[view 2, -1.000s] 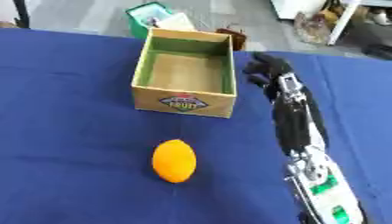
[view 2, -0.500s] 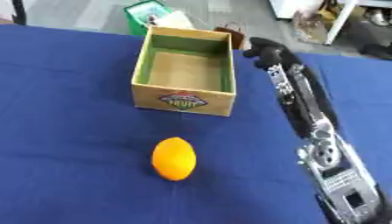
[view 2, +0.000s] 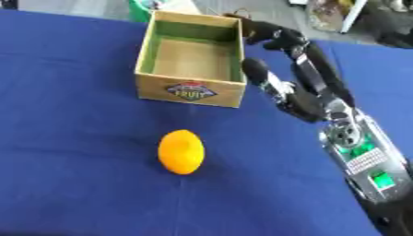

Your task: Pick up objects on the table and place them in the box.

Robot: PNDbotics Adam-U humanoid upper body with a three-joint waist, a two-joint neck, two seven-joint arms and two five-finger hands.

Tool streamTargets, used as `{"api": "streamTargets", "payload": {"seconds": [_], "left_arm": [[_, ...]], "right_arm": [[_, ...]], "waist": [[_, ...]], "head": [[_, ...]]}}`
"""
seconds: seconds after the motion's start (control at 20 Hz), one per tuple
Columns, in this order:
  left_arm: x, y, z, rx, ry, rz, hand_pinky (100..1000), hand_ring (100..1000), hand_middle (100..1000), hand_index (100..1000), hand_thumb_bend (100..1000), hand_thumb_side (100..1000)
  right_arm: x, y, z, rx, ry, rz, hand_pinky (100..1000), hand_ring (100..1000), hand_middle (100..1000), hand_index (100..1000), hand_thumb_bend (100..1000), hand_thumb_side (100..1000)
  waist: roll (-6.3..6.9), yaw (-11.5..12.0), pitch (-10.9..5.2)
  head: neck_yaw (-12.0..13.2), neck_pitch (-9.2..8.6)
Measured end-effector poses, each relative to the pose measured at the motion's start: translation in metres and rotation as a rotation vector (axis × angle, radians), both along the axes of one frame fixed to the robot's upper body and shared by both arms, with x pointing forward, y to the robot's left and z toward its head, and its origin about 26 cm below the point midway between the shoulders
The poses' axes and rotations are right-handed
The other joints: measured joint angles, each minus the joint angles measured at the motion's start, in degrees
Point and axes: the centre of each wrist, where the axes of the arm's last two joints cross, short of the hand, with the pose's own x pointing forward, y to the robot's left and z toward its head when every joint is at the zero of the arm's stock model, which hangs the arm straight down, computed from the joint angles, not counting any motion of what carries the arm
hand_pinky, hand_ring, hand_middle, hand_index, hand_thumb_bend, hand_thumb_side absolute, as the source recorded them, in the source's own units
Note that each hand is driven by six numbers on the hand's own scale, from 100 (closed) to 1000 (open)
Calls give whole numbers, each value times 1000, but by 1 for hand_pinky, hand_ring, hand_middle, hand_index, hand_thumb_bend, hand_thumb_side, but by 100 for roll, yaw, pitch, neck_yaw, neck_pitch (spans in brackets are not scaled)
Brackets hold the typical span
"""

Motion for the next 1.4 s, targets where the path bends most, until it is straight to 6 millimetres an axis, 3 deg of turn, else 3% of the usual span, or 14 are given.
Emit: {"api": "streamTargets", "payload": {"seconds": [0.25, 0.5, 0.6, 1.1, 1.4], "left_arm": [[-1, 1, -1, 2, 5, 3, 472, 474, 451, 706, 100, 833], [-1, 1, -1, 3, 7, 4, 472, 473, 450, 706, 100, 833], [-1, 1, -1, 3, 8, 3, 472, 473, 450, 706, 100, 833], [-1, 1, -1, 4, 11, 4, 473, 472, 449, 705, 100, 832], [-1, 1, -1, 3, 12, 5, 473, 472, 449, 704, 100, 832]], "right_arm": [[2, 2, 13, -107, -23, -7, 870, 933, 755, 925, 672, 1000], [2, 7, 18, -217, 15, 14, 905, 988, 788, 981, 800, 1000], [3, 10, 19, -253, 37, 30, 925, 1000, 804, 1000, 821, 942], [3, 26, 19, -365, 170, 97, 965, 1000, 832, 996, 841, 768], [2, 40, 14, -402, 244, 122, 975, 1000, 839, 1000, 842, 715]], "waist": [[-46, -5, -10], [-88, 4, -13], [-103, 8, -12], [-123, 18, 2], [-124, 40, 14]], "head": [[-55, 45], [-247, 47], [-302, 44], [-382, -5], [-187, -86]]}}
